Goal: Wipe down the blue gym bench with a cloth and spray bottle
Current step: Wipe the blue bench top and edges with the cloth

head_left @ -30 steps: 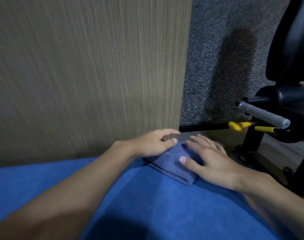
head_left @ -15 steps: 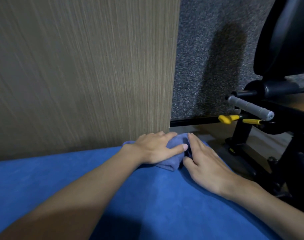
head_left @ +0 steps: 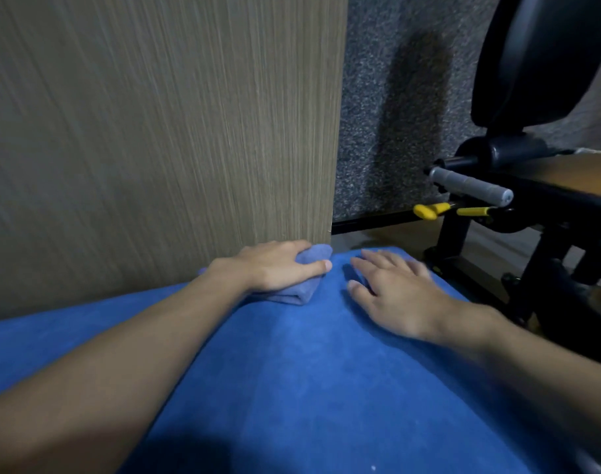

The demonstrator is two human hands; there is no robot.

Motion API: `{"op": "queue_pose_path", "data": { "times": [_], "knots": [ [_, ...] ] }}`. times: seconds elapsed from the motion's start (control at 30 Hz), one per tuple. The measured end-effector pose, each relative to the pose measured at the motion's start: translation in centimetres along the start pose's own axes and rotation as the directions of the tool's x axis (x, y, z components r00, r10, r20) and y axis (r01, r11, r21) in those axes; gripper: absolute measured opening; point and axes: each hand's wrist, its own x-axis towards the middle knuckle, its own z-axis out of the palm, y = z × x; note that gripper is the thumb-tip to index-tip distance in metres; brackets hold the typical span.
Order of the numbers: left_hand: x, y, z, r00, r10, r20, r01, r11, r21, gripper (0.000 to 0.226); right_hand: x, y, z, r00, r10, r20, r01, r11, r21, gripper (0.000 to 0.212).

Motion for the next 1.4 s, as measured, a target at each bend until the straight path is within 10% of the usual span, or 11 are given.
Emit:
{"op": "queue_pose_path", "data": {
  "times": [1.4],
  "knots": [
    [-8.2,-12.9,-2.2,0.993,0.074,0.094,-0.069,0.996,-0.048,0.045,1.4,-11.7,2.8,0.998,0.006,0.067,-0.005,1.000,-0.024,0.063]
  ]
}}
